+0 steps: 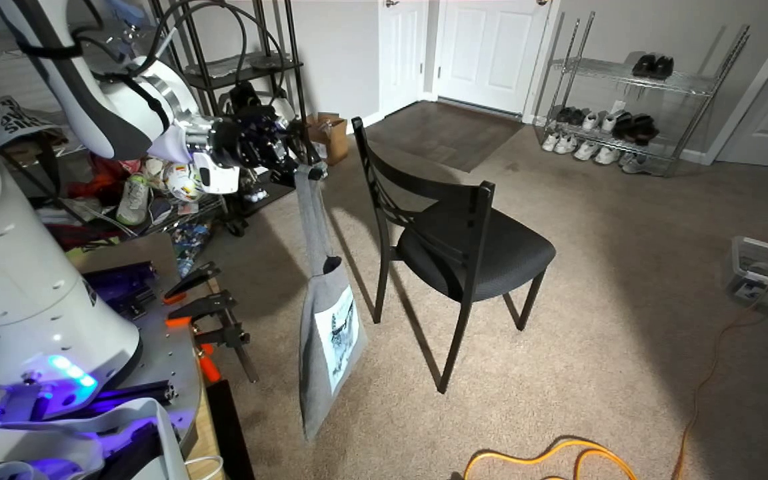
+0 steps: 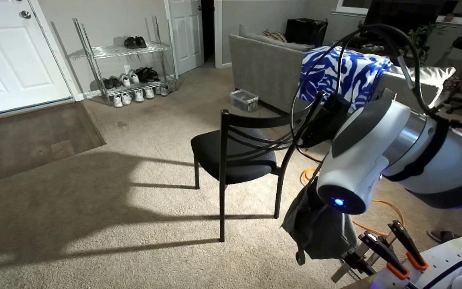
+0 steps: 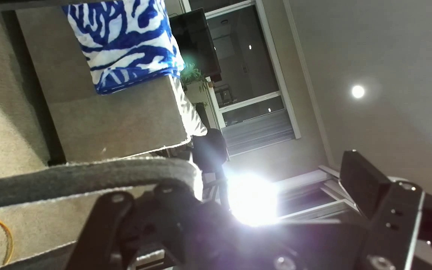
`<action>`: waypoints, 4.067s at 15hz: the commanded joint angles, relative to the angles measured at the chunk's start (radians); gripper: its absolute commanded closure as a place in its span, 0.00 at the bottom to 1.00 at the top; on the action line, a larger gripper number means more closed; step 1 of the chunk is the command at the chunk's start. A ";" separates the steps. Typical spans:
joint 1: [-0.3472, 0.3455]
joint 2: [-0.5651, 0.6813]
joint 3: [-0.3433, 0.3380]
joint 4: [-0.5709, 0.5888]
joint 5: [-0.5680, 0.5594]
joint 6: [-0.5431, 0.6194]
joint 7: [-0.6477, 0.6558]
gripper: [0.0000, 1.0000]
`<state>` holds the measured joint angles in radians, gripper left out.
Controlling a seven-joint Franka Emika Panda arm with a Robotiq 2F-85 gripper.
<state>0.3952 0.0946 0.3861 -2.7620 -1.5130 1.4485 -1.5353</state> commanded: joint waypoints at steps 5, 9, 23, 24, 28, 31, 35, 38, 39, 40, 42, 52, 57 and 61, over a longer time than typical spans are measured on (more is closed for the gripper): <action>-0.004 0.033 0.004 0.009 -0.023 -0.049 0.004 0.00; -0.027 0.050 -0.029 -0.013 -0.121 -0.117 -0.009 0.00; -0.214 0.190 -0.247 -0.017 -0.487 -0.111 -0.002 0.00; -0.230 0.192 -0.264 -0.013 -0.511 -0.100 -0.008 0.00; -0.269 0.201 -0.311 0.005 -0.579 -0.076 -0.017 0.00; -0.289 0.213 -0.337 0.032 -0.619 -0.049 -0.022 0.00; -0.311 0.240 -0.373 0.114 -0.660 -0.018 -0.050 0.00; -0.324 0.259 -0.398 0.182 -0.675 0.001 -0.094 0.00; -0.326 0.269 -0.404 0.200 -0.678 0.001 -0.102 0.00; -0.331 0.280 -0.412 0.219 -0.681 0.000 -0.113 0.00; -0.338 0.297 -0.424 0.251 -0.685 0.002 -0.128 0.00; -0.352 0.328 -0.444 0.333 -0.659 0.012 -0.140 0.00; -0.350 0.337 -0.440 0.333 -0.659 0.012 -0.140 0.00; -0.350 0.337 -0.441 0.333 -0.659 0.012 -0.140 0.00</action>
<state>0.0531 0.4287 -0.0641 -2.4298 -2.1722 1.4664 -1.6753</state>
